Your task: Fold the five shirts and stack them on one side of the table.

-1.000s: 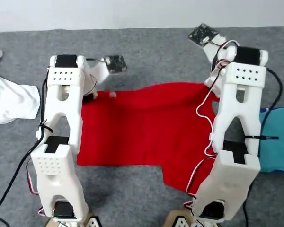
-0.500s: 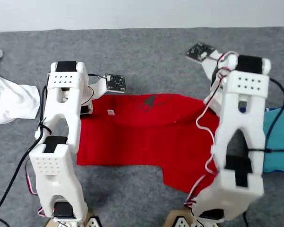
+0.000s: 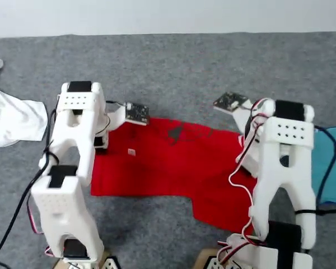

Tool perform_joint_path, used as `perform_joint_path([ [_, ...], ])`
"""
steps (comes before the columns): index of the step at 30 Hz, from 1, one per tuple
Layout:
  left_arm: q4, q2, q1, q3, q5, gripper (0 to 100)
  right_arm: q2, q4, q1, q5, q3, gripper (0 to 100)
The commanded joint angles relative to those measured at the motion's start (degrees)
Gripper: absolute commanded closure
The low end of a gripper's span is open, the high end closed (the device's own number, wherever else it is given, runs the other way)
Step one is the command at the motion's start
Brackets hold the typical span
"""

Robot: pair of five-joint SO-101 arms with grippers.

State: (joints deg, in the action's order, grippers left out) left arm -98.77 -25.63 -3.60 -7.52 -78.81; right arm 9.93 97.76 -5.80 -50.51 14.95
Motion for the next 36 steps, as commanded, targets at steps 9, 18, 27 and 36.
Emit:
perform_joint_path([
  [9, -1.8, 8.6, -0.4, 6.5, -4.6, 100, 2.9, -8.8, -0.7, -0.7, 8.6, 98.7],
  [18, -2.0, 9.2, -0.6, 7.4, -6.4, 100, 2.8, -15.0, -4.1, -2.8, 13.5, 98.7],
  [27, -2.0, 18.7, 0.5, 15.6, -6.8, 100, 3.5, -12.6, -6.3, -4.0, 13.6, 98.7],
  [36, -1.7, 14.1, 0.2, 17.4, -6.5, 100, 2.9, -12.5, -5.1, -4.0, 13.6, 98.7],
])
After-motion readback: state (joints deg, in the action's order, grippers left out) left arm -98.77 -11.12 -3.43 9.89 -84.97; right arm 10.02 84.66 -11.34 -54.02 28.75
